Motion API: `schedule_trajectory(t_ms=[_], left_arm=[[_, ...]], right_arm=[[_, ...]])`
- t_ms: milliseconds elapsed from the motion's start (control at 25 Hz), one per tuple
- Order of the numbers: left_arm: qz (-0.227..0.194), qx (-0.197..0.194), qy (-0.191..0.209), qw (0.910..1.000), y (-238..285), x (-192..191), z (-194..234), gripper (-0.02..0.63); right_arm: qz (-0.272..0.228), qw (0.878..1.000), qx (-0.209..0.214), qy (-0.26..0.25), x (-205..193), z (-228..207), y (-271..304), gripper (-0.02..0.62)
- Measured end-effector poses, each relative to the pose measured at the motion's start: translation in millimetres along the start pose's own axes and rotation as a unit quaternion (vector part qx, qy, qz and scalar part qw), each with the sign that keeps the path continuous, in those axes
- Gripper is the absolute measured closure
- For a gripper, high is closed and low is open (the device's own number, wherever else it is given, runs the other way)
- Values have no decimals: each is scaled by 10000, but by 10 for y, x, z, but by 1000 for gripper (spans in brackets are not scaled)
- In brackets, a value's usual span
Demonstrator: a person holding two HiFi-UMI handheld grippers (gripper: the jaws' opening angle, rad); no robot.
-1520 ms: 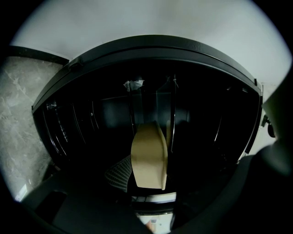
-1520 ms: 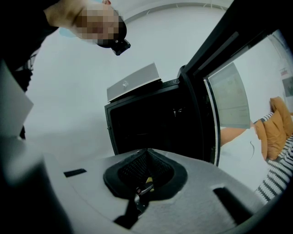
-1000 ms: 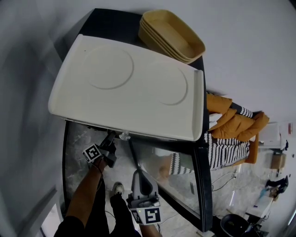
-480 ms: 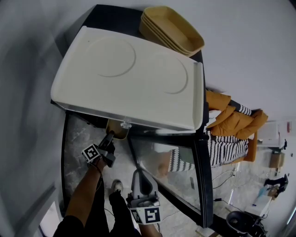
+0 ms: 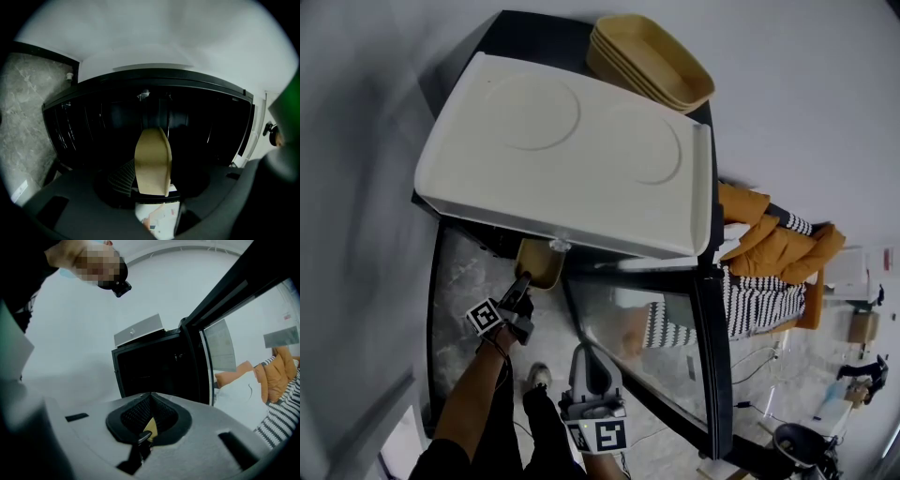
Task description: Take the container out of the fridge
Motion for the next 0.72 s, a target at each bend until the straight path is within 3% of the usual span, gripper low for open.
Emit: schedule_trajectory(t_ms=[720], left_arm=[[-326, 95, -167, 9993, -546, -24, -250, 393]], right_arm=[[-109, 9999, 107, -71, 202, 3, -192, 595]])
Point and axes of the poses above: the fingertips, and each gripper's own axes: y forward along the fingers, z to its left, x out of its top, the point moved 1 cm from there along -y, backward along the fingers, and after that the axes turned 13 degrees about -z, right-handed, at the moved point
